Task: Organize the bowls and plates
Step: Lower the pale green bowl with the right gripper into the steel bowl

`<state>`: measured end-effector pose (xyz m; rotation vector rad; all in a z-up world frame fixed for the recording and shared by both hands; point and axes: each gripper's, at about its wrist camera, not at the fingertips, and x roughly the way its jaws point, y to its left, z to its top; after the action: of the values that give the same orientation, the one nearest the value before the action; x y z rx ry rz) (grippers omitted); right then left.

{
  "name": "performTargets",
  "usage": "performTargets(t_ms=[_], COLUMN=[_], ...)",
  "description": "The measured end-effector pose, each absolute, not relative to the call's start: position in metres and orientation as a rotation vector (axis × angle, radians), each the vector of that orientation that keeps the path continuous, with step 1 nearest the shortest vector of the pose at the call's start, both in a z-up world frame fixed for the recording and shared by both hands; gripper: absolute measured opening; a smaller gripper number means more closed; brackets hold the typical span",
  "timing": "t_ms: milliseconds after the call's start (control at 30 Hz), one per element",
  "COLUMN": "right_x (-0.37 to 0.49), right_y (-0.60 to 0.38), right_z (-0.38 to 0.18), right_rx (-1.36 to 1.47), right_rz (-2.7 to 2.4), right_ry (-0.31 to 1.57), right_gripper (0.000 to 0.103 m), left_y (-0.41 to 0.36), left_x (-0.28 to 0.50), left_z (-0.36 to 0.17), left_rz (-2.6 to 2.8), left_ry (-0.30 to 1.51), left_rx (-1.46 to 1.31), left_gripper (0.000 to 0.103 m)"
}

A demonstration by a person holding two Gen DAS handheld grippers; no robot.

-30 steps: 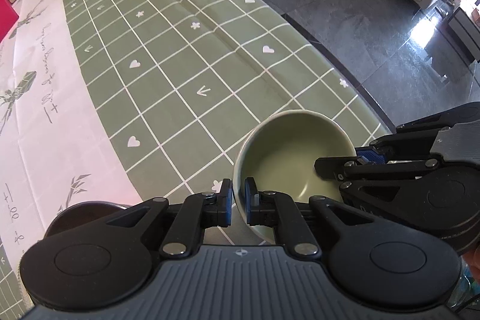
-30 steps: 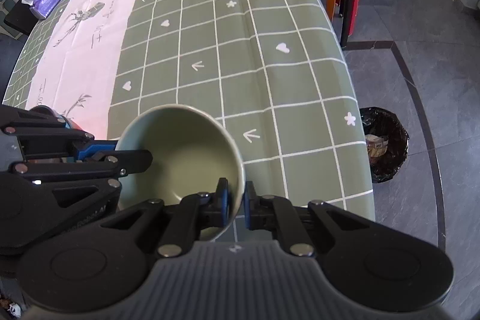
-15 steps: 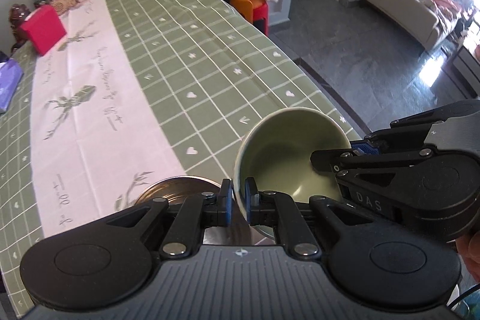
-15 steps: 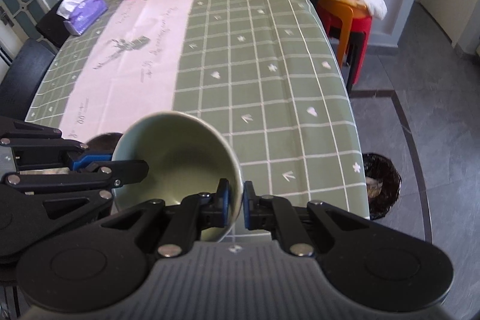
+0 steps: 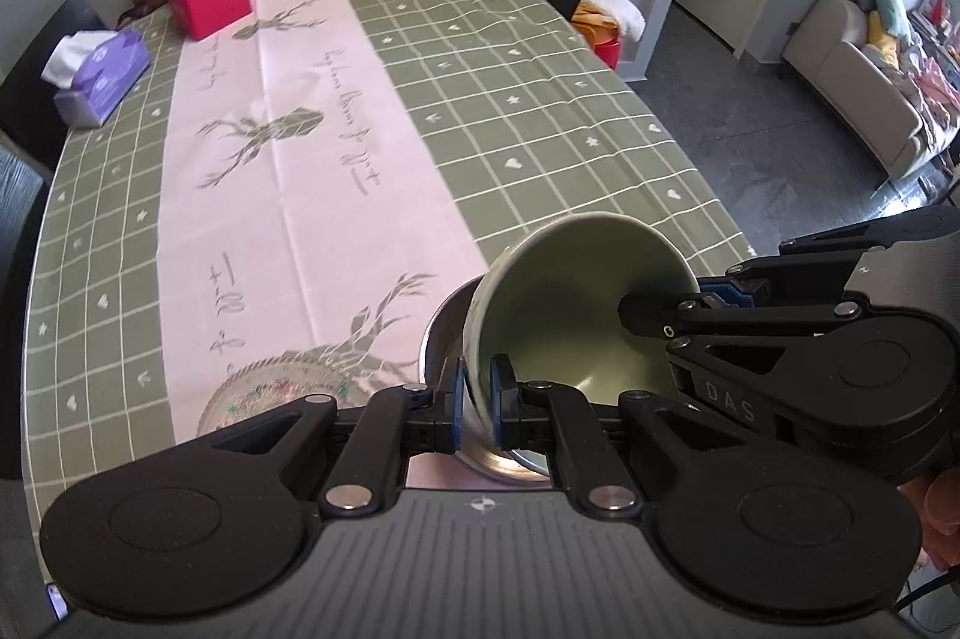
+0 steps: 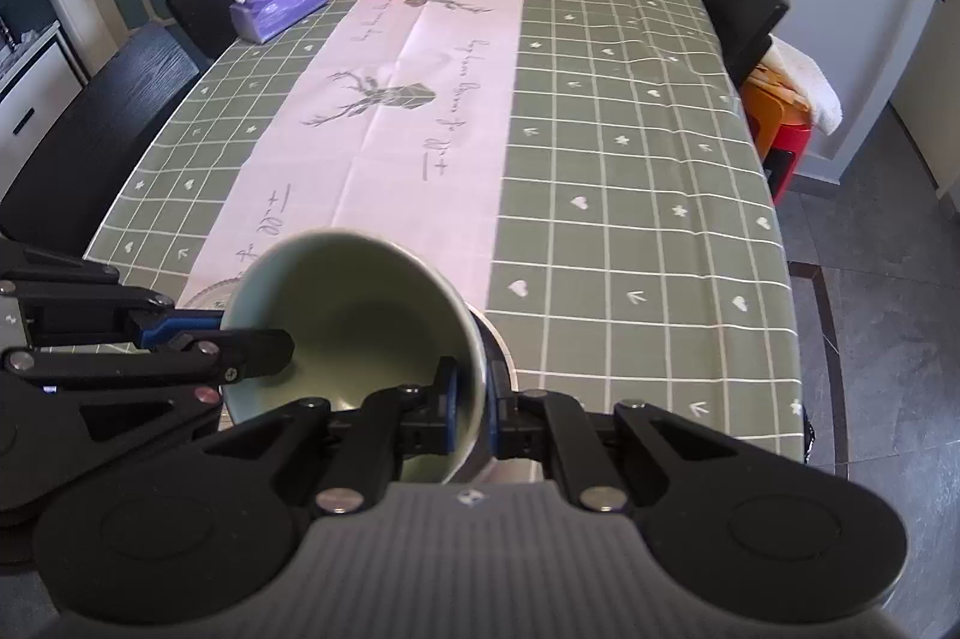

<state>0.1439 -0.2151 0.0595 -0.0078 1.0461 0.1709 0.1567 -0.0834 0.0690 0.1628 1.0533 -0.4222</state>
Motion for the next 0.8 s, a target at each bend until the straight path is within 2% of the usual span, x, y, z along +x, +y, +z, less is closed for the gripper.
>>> performTargets(t_ms=[267, 800], right_x=[0.147, 0.162], right_y=[-0.193, -0.211], right_z=[0.042, 0.007], right_rx=[-0.063, -0.052], right_rz=[0.18, 0.181], right_ry=[1.089, 1.189], right_gripper=[0.007, 0.008], left_y=[-0.062, -0.078], left_x=[0.158, 0.172], left_z=[0.05, 0.02], left_rz=[-0.414, -0.448], left_ry=[1.106, 1.21], left_rx=[0.103, 0.113], left_gripper=[0.009, 0.009])
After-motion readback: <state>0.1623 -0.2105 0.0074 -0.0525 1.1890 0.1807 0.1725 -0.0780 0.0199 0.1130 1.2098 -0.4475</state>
